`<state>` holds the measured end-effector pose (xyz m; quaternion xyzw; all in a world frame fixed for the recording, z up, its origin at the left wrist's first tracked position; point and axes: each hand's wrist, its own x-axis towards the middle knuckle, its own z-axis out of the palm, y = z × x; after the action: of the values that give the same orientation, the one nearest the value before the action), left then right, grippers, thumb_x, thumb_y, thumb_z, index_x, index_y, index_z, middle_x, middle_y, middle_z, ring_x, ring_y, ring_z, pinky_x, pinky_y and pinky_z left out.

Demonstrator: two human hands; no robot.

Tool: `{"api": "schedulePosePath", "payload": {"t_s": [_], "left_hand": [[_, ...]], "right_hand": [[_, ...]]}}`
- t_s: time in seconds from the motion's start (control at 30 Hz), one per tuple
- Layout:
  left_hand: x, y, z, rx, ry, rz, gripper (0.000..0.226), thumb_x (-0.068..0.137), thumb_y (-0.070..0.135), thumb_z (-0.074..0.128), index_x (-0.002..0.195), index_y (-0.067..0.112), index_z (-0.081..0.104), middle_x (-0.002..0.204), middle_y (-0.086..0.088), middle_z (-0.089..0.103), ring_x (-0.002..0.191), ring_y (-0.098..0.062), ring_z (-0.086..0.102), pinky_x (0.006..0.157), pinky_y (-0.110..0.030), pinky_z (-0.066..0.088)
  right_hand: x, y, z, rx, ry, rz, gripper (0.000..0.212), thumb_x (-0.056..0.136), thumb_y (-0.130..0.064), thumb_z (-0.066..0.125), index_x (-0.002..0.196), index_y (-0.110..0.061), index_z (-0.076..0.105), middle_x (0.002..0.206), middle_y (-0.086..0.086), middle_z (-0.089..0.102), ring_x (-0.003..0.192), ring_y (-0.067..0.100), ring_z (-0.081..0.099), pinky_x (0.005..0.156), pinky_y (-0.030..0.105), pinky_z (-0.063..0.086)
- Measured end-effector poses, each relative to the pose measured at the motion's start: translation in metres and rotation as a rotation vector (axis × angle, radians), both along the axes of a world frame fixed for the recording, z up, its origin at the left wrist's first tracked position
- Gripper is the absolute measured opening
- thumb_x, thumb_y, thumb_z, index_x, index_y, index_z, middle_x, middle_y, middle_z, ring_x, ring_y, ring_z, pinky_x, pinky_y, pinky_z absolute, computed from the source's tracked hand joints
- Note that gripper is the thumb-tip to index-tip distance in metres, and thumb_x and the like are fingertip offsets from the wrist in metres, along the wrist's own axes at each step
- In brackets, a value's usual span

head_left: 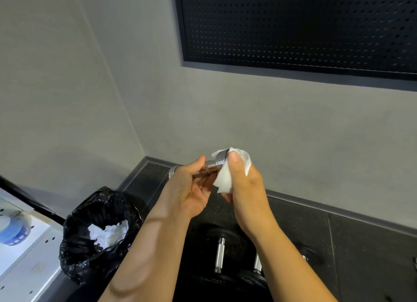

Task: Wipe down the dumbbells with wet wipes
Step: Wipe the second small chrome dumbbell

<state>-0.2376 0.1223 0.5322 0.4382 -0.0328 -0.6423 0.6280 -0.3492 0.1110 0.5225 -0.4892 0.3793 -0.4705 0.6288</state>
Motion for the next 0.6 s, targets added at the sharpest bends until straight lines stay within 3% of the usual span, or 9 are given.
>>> {"api": "schedulePosePath", "payload": {"t_s": [0.1,0.23,0.3,0.4,0.5,0.6], "left_hand": [[-0.002,0.001,0.001,-0.013,-0.044,-0.007,0.017,0.091,0.013,0.059,0.100,0.000,0.064,0.072,-0.009,0.072,0.065,-0.017,0.072,0.059,-0.027,0.059],[-0.002,0.001,0.010,-0.046,0.004,0.023,0.009,0.091,0.010,0.059,0.091,0.002,0.064,0.076,-0.008,0.075,0.071,-0.016,0.074,0.060,-0.024,0.060],[-0.005,0.000,0.011,-0.063,-0.004,0.035,0.008,0.092,0.012,0.059,0.095,0.005,0.063,0.079,-0.007,0.076,0.074,-0.015,0.074,0.060,-0.023,0.058],[-0.011,-0.001,0.006,-0.117,-0.038,0.041,0.014,0.095,0.016,0.056,0.097,0.004,0.062,0.087,-0.010,0.076,0.082,-0.017,0.074,0.072,-0.026,0.056],[-0.011,-0.004,0.001,-0.154,-0.135,0.064,0.016,0.097,0.015,0.053,0.097,0.000,0.059,0.093,-0.016,0.071,0.086,-0.020,0.073,0.076,-0.031,0.057],[-0.006,-0.003,0.002,-0.193,-0.377,0.066,0.007,0.094,0.009,0.056,0.090,0.005,0.052,0.078,-0.010,0.066,0.078,-0.022,0.072,0.074,-0.035,0.058]], "right_hand": [[0.004,-0.007,0.005,-0.013,0.072,-0.007,0.038,0.091,-0.039,0.057,0.105,-0.003,0.060,0.078,0.003,0.060,0.057,0.001,0.055,0.049,0.013,0.042],[0.003,-0.016,0.015,0.119,0.035,-0.045,0.062,0.093,-0.053,0.043,0.099,0.005,0.063,0.062,0.004,0.054,0.041,0.006,0.044,0.038,0.017,0.033],[0.002,-0.015,0.015,0.189,-0.058,-0.072,0.063,0.095,-0.054,0.039,0.098,0.004,0.064,0.054,0.000,0.053,0.038,0.005,0.042,0.036,0.016,0.031],[-0.001,-0.010,0.012,0.178,-0.096,-0.074,0.066,0.097,-0.054,0.030,0.098,-0.001,0.069,0.051,-0.002,0.054,0.038,0.004,0.043,0.037,0.016,0.032],[-0.010,-0.008,0.005,0.074,0.119,-0.074,0.074,0.097,-0.057,0.019,0.092,-0.005,0.072,0.050,0.009,0.052,0.038,0.009,0.044,0.041,0.016,0.036],[-0.023,-0.016,0.005,0.008,0.237,-0.123,0.076,0.095,-0.059,0.014,0.088,-0.012,0.074,0.064,0.002,0.065,0.052,0.003,0.057,0.054,0.014,0.045]]}}
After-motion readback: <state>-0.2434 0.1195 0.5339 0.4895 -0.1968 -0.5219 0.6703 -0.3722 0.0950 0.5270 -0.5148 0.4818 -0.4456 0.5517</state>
